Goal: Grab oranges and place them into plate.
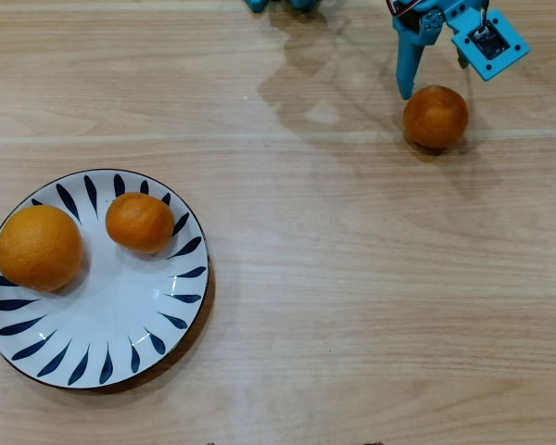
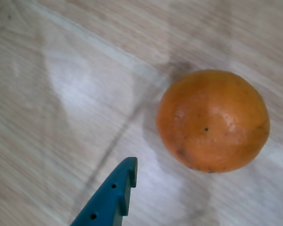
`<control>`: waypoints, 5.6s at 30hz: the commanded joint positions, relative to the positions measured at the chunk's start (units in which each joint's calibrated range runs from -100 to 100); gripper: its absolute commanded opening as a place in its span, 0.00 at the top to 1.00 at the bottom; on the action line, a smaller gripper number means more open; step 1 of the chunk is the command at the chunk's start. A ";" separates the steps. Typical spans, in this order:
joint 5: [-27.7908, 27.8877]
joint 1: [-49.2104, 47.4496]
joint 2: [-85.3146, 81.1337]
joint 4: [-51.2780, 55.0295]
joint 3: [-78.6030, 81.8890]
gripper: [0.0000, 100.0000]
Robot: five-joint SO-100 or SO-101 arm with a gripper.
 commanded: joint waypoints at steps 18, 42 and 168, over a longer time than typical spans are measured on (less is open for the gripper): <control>-0.45 1.27 16.13 -23.60 -0.45 0.58; -0.45 2.64 18.59 -24.03 3.36 0.61; 57.52 40.62 -52.08 -31.43 45.10 0.98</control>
